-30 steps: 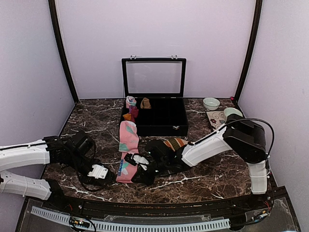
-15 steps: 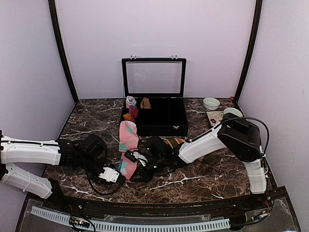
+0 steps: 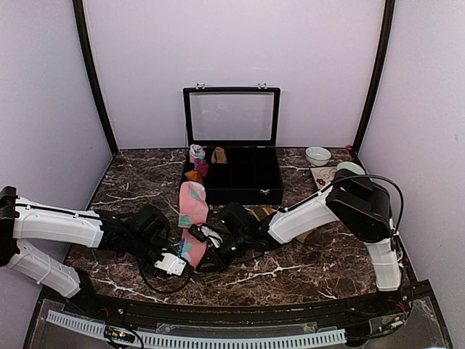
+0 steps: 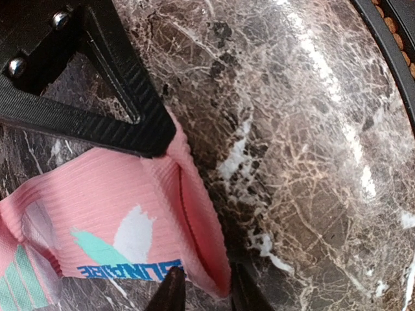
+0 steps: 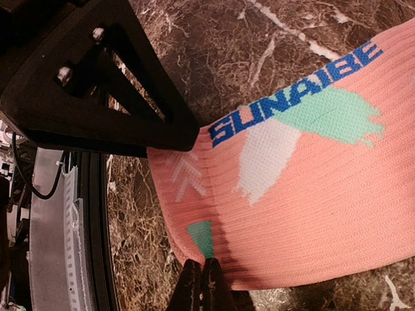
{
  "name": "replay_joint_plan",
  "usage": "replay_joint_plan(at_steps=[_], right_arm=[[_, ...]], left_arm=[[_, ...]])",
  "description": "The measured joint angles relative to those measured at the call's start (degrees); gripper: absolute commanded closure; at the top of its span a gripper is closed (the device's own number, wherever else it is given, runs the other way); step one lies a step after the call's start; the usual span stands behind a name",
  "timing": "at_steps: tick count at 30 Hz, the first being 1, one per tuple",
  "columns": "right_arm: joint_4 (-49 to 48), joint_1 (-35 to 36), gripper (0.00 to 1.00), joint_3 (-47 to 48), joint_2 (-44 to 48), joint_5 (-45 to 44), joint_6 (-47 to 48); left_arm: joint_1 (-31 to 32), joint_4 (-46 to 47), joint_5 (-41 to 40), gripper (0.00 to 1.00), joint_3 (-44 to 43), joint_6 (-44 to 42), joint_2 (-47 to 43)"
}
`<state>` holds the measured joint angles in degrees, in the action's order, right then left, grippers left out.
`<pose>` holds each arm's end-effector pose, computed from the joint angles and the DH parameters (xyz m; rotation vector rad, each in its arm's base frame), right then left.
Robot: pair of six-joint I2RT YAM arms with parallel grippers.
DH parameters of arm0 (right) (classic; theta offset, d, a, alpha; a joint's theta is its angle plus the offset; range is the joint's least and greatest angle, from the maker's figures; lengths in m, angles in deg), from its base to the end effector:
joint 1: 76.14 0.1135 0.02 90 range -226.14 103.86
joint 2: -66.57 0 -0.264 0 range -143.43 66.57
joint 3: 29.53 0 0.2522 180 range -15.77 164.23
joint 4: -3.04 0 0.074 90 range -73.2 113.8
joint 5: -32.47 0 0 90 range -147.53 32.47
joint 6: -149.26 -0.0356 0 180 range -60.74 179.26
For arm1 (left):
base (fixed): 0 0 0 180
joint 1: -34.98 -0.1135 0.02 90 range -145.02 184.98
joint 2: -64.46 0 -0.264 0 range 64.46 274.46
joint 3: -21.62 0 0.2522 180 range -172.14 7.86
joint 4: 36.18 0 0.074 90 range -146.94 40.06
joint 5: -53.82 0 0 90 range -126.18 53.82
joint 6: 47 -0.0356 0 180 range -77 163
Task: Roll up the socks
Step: Pick up the sock from the center of the board.
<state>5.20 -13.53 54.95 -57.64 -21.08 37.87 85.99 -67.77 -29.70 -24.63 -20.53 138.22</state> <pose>0.1831 0.3993 0.1021 -1.2577 2.2717 1.3959 0.1391 -0.1782 0.1566 2.2032 1.3678 -0.0678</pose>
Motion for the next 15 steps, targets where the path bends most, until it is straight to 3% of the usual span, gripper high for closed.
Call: replay_joint_plan(at_steps=[9,15], right_arm=[[-0.09,-0.02,1.0,-0.02,0.0,-0.02,-1.95],[-0.37,-0.13,1.0,0.33,-0.5,0.02,-3.21]], left_arm=[[0.68,-1.2,1.57,0.62,-1.92,1.55,1.14],[2.19,-1.14,1.33,0.83,-2.05,2.75,1.57]])
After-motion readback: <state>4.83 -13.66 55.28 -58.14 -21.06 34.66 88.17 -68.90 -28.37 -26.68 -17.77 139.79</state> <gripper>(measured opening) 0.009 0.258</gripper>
